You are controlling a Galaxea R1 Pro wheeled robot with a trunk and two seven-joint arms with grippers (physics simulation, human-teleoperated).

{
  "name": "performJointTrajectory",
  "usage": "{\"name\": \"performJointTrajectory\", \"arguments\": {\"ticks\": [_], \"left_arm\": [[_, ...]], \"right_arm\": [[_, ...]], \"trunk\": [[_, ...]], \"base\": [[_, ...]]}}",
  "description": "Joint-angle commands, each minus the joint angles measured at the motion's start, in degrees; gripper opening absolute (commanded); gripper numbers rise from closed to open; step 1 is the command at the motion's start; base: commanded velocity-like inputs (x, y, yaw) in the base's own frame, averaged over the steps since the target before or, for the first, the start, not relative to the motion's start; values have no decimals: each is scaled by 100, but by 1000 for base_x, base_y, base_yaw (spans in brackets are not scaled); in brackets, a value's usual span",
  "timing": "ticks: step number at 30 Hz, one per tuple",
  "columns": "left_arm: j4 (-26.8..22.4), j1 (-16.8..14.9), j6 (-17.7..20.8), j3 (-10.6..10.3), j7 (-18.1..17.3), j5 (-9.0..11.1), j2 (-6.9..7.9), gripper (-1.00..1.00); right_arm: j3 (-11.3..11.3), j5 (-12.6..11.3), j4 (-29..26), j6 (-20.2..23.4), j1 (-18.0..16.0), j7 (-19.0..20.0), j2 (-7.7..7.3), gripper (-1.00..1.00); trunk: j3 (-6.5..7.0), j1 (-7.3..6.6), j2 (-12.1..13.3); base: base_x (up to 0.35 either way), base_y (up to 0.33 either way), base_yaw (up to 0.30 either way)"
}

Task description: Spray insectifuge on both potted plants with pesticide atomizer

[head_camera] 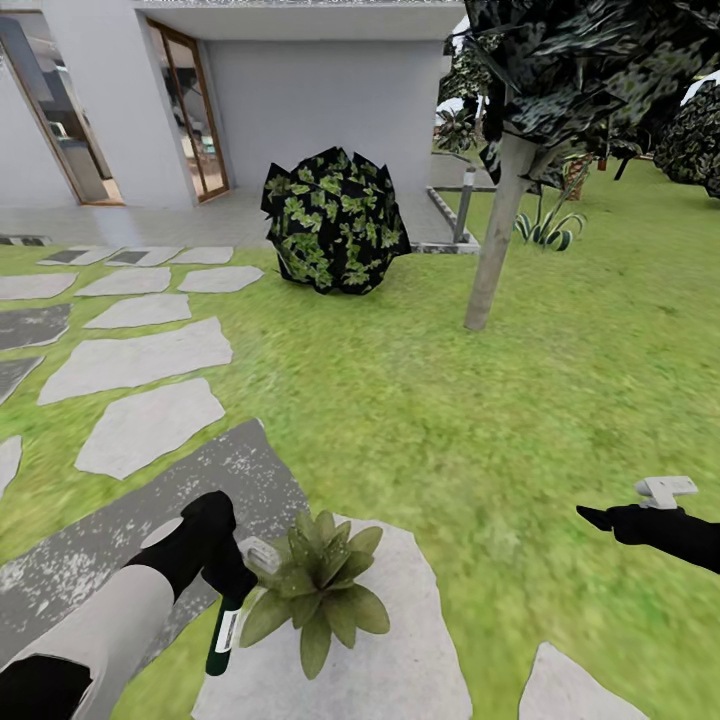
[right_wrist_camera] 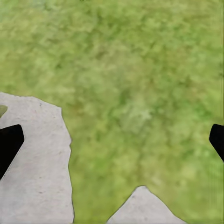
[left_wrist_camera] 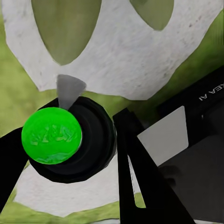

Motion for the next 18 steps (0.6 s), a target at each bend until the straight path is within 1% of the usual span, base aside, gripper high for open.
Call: {"name": "performJointTrajectory", "arguments": {"ticks": [1, 11, 18], "left_arm": [[-10, -2, 35, -21, -56, -44, 5, -100], [-7, -5, 42, 2, -55, -48, 6, -100], [-2, -2, 52, 24, -41, -52, 25, -100]], "right_arm": [[-5, 52, -9, 26, -7, 59, 0, 100], [-5, 53, -9, 32, -6, 64, 0, 100], [-12, 57, -9, 26, -8, 59, 0, 100]], "trunk": [[-5, -1, -2], [-5, -1, -2], [-5, -1, -2]], "base": [[0, 142, 0], [0, 56, -3], [0, 255, -150]]}}
